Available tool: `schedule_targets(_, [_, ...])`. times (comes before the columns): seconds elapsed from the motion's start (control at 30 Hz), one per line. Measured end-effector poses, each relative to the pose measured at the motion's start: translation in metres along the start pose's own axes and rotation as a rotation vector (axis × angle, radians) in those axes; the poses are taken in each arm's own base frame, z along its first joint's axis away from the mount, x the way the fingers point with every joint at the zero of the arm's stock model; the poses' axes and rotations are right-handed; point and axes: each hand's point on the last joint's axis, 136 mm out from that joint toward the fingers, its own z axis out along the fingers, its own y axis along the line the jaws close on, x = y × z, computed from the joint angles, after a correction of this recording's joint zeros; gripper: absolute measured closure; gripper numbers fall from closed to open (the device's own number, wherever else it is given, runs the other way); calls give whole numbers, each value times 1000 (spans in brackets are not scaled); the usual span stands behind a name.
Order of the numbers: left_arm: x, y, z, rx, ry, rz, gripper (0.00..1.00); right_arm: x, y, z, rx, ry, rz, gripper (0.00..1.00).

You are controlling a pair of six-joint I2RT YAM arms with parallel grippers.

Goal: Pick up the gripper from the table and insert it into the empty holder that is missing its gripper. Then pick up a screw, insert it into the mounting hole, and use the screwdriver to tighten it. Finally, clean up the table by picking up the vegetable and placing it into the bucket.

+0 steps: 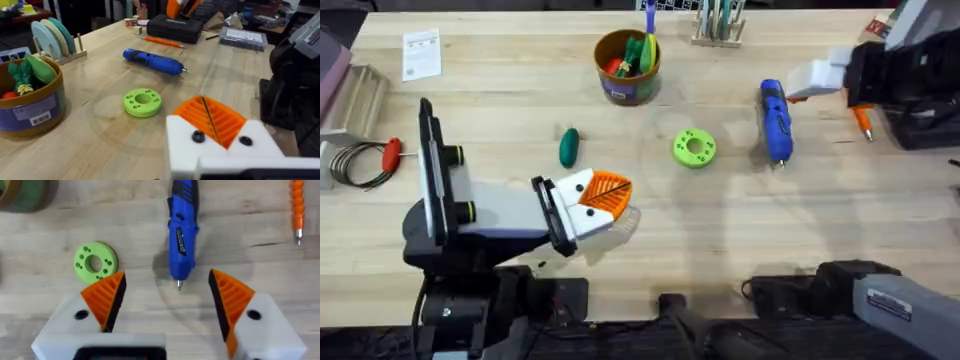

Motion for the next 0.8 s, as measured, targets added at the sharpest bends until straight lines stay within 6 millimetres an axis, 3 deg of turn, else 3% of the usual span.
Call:
schedule_targets(0.13, [0, 0, 0, 0, 0, 0, 992, -1, -1, 6, 3, 17, 2, 11])
schedule_targets(0.3, [0, 0, 0, 0, 0, 0, 992, -1, -4, 39, 19, 133, 5, 11])
schedule_targets(0.6, [0, 0, 0, 0, 0, 0, 992, -51, -1, 89, 17, 145, -47, 10])
schedule_targets(0.8, [0, 0, 0, 0, 0, 0, 992, -41, -5, 127, 24, 235, -59, 10])
